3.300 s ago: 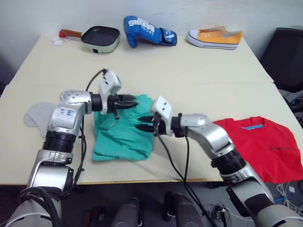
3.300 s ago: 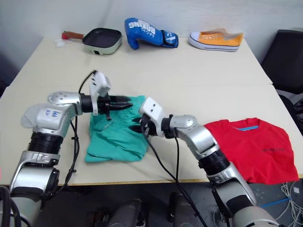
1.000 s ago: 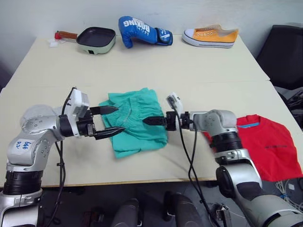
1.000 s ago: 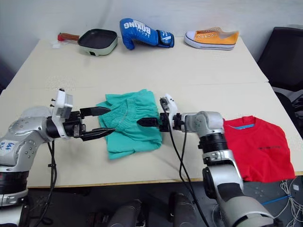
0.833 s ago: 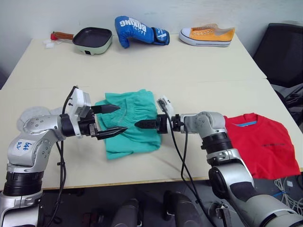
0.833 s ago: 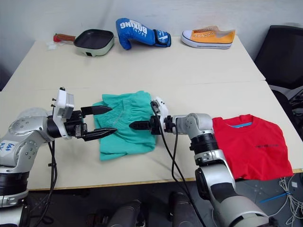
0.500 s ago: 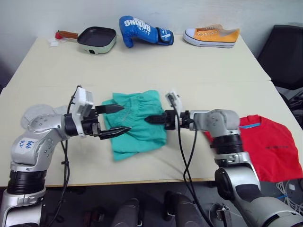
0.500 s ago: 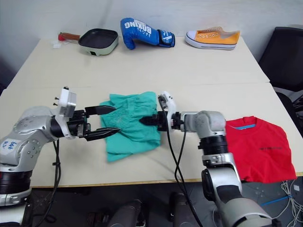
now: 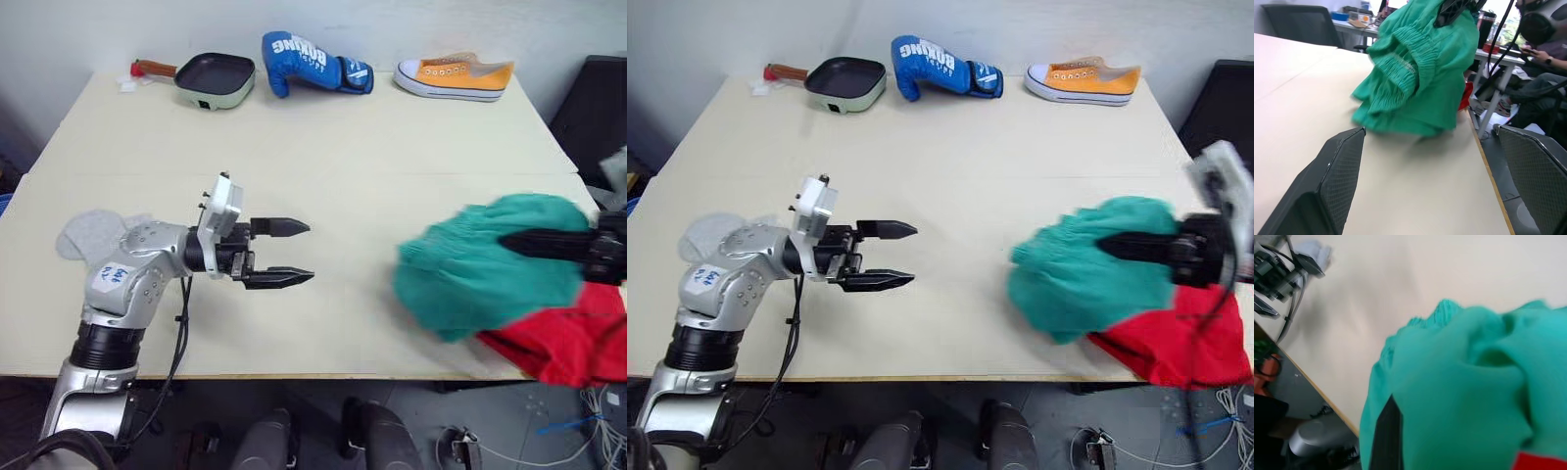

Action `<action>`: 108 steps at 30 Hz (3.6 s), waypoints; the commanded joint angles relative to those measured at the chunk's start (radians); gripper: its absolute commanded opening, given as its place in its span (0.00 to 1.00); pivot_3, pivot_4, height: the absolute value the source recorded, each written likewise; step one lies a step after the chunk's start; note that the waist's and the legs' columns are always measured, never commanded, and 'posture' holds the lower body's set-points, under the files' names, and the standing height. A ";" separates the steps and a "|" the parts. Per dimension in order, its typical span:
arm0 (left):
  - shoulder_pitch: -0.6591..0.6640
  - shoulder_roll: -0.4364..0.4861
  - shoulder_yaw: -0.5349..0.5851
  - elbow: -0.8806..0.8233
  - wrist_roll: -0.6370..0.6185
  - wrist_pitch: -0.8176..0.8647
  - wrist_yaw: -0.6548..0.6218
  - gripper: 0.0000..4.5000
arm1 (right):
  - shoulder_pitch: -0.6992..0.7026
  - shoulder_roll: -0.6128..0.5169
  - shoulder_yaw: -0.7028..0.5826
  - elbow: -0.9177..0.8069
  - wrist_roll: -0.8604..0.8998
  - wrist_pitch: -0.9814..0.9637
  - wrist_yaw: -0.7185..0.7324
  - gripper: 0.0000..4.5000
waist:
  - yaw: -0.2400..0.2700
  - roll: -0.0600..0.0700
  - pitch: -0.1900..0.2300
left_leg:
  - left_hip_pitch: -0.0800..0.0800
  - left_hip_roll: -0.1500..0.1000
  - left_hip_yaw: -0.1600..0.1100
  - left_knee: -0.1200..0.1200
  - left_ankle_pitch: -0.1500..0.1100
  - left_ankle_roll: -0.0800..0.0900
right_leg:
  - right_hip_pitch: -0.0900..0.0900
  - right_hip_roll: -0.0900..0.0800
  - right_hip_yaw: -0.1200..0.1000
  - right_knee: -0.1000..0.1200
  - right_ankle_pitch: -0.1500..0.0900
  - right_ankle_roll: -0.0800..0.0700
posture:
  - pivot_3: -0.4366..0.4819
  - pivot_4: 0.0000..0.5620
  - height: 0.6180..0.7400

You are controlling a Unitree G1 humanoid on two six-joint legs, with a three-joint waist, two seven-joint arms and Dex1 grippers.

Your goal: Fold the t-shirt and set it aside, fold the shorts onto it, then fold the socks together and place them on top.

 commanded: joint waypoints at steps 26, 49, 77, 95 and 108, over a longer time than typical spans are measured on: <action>-0.079 -0.022 -0.034 0.019 0.066 -0.048 -0.069 1.00 | 0.429 -0.021 -0.001 0.460 -0.525 -0.643 0.253 0.01 | 0.024 0.001 0.000 | 0.003 -0.003 0.002 -0.004 0.003 0.001 | 0.000 0.000 0.006 -0.007 0.004 0.005 | 0.48 0.27 1.00; 0.000 0.031 0.015 -0.082 0.049 0.033 -0.021 1.00 | 0.302 0.134 -0.344 0.076 -0.462 -0.682 0.085 1.00 | 0.005 0.004 0.000 | 0.006 -0.002 0.003 -0.004 0.004 -0.001 | 0.001 0.000 0.008 -0.005 0.004 0.004 | 0.48 0.27 1.00; 0.046 0.228 0.248 0.442 0.440 0.025 0.610 1.00 | -0.021 0.371 0.351 -0.467 0.176 -0.661 -0.230 1.00 | 0.024 -0.003 -0.001 | 0.001 -0.002 0.001 -0.006 0.003 0.002 | -0.003 0.002 0.009 -0.005 0.005 0.004 | 0.48 0.27 1.00; -0.093 0.167 0.281 0.737 0.432 0.217 0.691 0.26 | -0.011 0.381 0.356 -0.456 0.217 -0.702 -0.311 1.00 | 0.016 -0.005 -0.003 | 0.005 -0.002 0.004 -0.005 0.003 0.001 | -0.003 0.001 0.012 0.000 0.005 0.004 | 0.48 0.27 1.00; -0.085 -0.312 0.334 -0.042 0.203 1.023 0.859 0.00 | 0.177 0.364 0.450 -0.506 -0.016 -0.767 -0.266 1.00 | 0.053 -0.006 -0.004 | 0.002 -0.008 -0.001 -0.002 0.004 0.003 | 0.001 -0.002 0.017 -0.005 0.009 0.011 | 0.48 0.27 1.00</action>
